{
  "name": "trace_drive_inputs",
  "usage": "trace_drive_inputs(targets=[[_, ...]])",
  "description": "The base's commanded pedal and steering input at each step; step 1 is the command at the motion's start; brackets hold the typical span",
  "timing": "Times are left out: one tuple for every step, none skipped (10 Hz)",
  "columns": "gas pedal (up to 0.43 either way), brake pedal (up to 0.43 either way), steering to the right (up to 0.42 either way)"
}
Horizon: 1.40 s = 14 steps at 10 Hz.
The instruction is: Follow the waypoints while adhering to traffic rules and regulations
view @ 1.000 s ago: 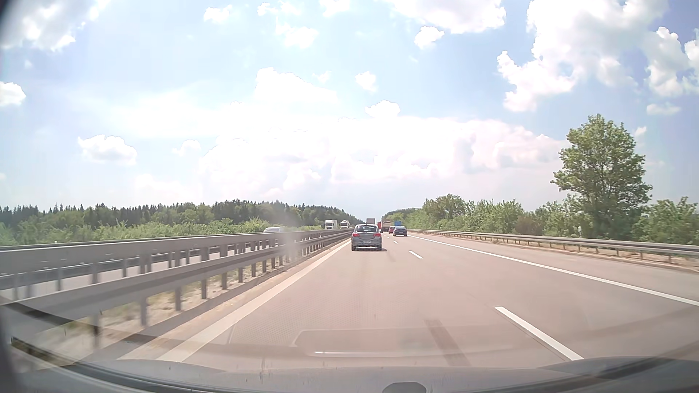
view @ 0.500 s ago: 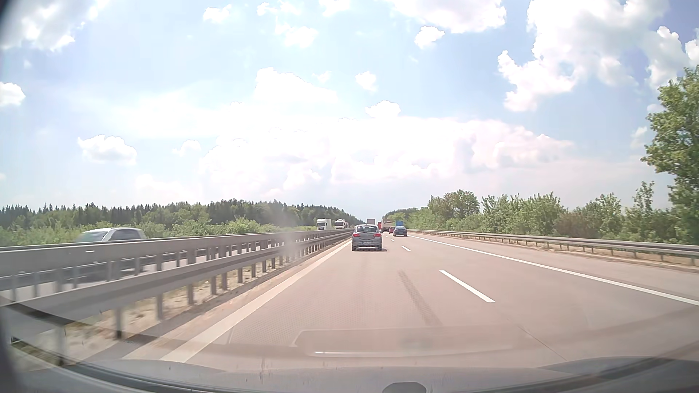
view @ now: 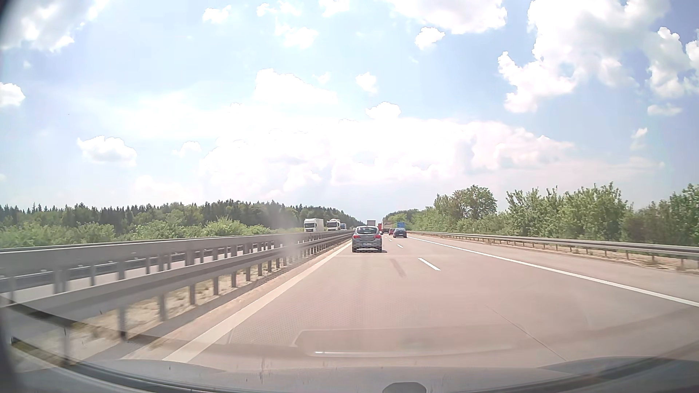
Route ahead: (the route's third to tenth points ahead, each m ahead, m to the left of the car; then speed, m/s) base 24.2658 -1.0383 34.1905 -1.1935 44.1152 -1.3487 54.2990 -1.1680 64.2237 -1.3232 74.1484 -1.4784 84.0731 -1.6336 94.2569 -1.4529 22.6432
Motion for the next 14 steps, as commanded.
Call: trace_drive_inputs(targets=[[0.13, 0.0, -0.002], [0.13, 0.0, -0.002], [0.118, 0.0, -0.002], [0.11, 0.0, -0.001], [0.087, 0.0, -0.002], [0.079, 0.0, -0.002], [0.079, 0.0, -0.002], [0.067, 0.0, -0.002], [0.047, 0.0, -0.001], [0.039, 0.0, -0.002], [0.039, 0.0, -0.002], [0.039, 0.0, -0.001], [0.047, 0.0, -0.002], [0.047, 0.0, -0.002]])
